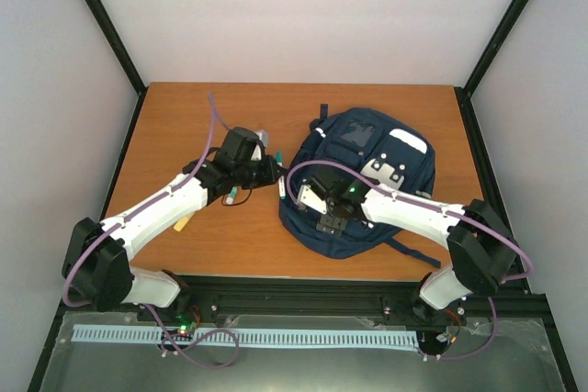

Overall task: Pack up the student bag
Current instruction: Pick up the stationery from the center of the board, then place the stationery in the student bag.

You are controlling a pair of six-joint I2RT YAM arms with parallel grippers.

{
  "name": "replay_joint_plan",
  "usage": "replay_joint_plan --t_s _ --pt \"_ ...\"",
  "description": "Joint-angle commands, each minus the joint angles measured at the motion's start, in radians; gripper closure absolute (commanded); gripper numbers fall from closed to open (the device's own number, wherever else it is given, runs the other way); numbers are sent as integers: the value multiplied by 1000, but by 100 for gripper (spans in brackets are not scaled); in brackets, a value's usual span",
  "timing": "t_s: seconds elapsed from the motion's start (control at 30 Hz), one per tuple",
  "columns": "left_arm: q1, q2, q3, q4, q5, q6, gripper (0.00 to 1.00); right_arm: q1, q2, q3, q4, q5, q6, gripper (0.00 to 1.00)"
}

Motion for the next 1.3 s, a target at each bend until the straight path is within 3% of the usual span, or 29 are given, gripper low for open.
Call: replay_joint_plan --t_s 0.0,0.07,0.2,0.37,0.4,0.73,1.0,1.27 --pt "-5 -2 -3 33 -6 -23 99 14 2 -10 36 124 2 24" --pt "-6 4 -3 35 -5 -25 99 13 -3 0 38 155 5 37" --pt "-6 12 -1 45 -3 -38 99 12 -23 14 27 186 3 50" --pt "-9 33 5 65 10 -55 99 6 -52 23 5 170 12 95" --pt "-10 37 5 68 11 -60 99 1 -54 32 -4 167 18 97" --pt "-26 42 -21 179 63 -118 99 -153 -80 268 -105 -51 66 97" --pt "-73 43 -23 285 129 -212 99 -300 -10 451 -137 -285 154 97" --pt "-94 120 4 362 222 -326 99 -344 43 556 -176 -423 199 97"
